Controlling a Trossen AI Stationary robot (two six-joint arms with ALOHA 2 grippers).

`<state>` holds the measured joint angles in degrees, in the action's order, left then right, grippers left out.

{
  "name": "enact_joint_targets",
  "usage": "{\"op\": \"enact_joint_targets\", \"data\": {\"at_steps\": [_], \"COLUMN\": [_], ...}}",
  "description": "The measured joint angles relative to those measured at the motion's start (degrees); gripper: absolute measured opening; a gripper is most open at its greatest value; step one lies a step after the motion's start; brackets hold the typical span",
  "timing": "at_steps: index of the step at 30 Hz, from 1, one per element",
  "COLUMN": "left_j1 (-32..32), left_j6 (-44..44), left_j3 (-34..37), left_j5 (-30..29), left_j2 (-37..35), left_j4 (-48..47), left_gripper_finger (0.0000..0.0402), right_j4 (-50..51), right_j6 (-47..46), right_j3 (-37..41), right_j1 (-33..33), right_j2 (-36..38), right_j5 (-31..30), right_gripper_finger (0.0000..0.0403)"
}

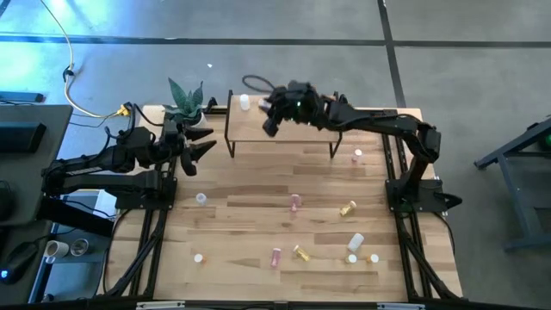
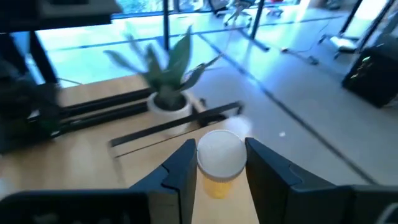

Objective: Pick and place medicine bottles onto shelf by color
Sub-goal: Put the top center orange pill bottle on the shelf

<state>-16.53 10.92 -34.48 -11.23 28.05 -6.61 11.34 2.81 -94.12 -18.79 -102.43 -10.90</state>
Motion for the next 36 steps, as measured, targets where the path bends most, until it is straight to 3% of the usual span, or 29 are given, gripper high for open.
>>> {"op": "enact_joint_targets", "data": {"at_steps": [6, 12, 24, 36], "left_j1": [0.0, 0.0, 0.0, -0.1], "left_j6": [-1.1, -1.1, -2.6, -2.6], "left_j3": [0.0, 0.0, 0.0, 0.0], "left_j5": [-2.6, -5.0, -9.9, -14.0], "left_j2": [0.0, 0.0, 0.0, 0.1], "left_j4": [0.0, 0.0, 0.0, 0.5], "left_gripper_finger": [0.0197, 0.0197, 0.0197, 0.0197], "right_j4": [3.0, 6.3, -7.1, -8.7], "right_j6": [2.2, -2.5, 1.9, 5.2], "right_j3": [-3.7, -3.3, 9.0, 9.6], "right_j1": [-4.5, -8.3, -9.0, -10.5], "right_j2": [0.0, 0.0, -0.1, -2.8], "right_j5": [2.5, 5.2, 8.4, 11.8], "right_gripper_finger": [0.0106, 0.0106, 0.0106, 0.0106]}}
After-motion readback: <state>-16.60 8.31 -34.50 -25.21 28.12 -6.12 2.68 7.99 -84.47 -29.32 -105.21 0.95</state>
